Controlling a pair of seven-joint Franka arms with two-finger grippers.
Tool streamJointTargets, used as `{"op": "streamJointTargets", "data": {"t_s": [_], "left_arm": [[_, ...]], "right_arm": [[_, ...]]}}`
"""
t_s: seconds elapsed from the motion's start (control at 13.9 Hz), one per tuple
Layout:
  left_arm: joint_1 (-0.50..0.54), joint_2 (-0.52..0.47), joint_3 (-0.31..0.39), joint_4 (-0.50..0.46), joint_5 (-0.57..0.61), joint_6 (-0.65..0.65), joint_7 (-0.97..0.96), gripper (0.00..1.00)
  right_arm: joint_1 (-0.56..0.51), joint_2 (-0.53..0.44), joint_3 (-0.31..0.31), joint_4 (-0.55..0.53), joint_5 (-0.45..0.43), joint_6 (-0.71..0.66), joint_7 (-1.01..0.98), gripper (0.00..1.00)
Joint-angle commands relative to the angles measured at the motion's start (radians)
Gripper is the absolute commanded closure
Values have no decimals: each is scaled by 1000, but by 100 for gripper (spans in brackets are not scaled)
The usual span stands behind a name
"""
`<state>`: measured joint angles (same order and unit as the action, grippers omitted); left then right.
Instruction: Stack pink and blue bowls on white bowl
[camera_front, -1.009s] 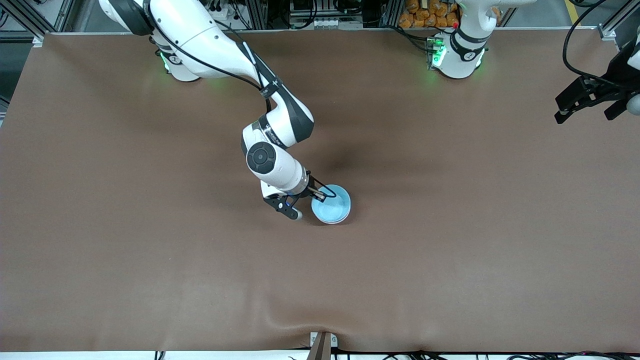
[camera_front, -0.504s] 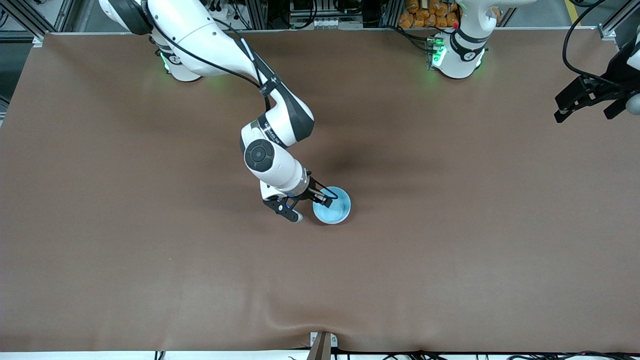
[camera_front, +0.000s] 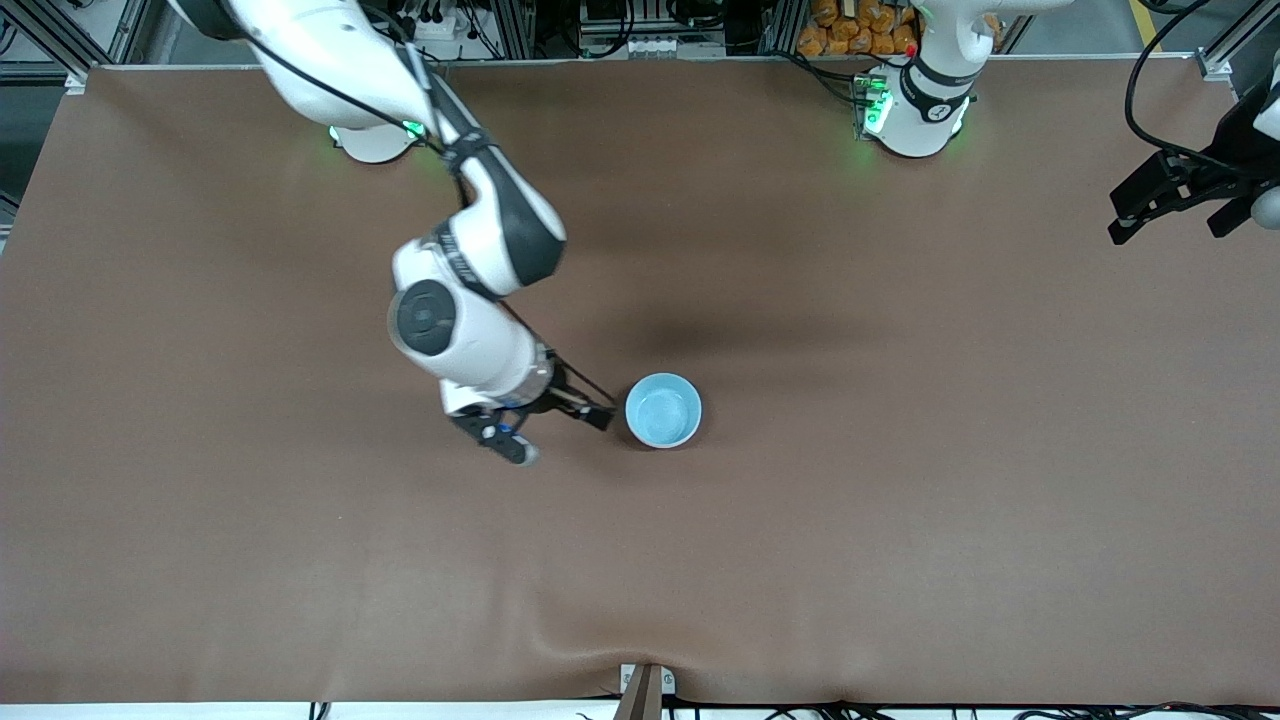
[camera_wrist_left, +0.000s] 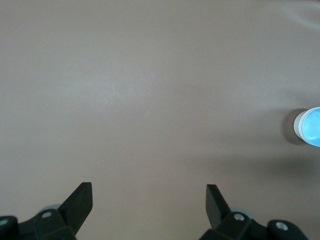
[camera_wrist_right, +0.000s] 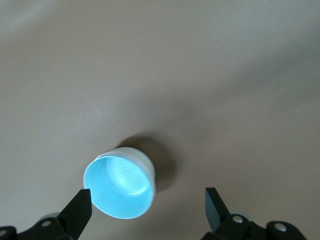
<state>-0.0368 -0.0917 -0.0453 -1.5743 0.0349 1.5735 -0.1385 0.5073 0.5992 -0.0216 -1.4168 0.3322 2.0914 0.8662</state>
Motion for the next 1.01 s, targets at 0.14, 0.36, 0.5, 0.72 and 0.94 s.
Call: {"op": "streamJointTargets", "data": {"t_s": [0.14, 0.36, 0.5, 0.72, 0.94], "left_arm": [[3, -22, 1, -9, -1, -23, 19, 0], [3, -22, 1, -9, -1, -23, 19, 0], [3, -22, -2, -9, 0, -23, 19, 0], [2, -22, -5, -9, -1, -21, 19, 0], [1, -22, -5, -9, -1, -21, 17, 0]], "right_arm": [[-146, -156, 15, -151, -12, -59, -191, 0], [-228, -245, 15, -269, -12, -65, -344, 0], [-295, -312, 14, -345, -13, -67, -448, 0], [-396, -416, 14, -418, -44, -118, -567, 0], [-486, -493, 20, -415, -123, -232, -682, 0]]}}
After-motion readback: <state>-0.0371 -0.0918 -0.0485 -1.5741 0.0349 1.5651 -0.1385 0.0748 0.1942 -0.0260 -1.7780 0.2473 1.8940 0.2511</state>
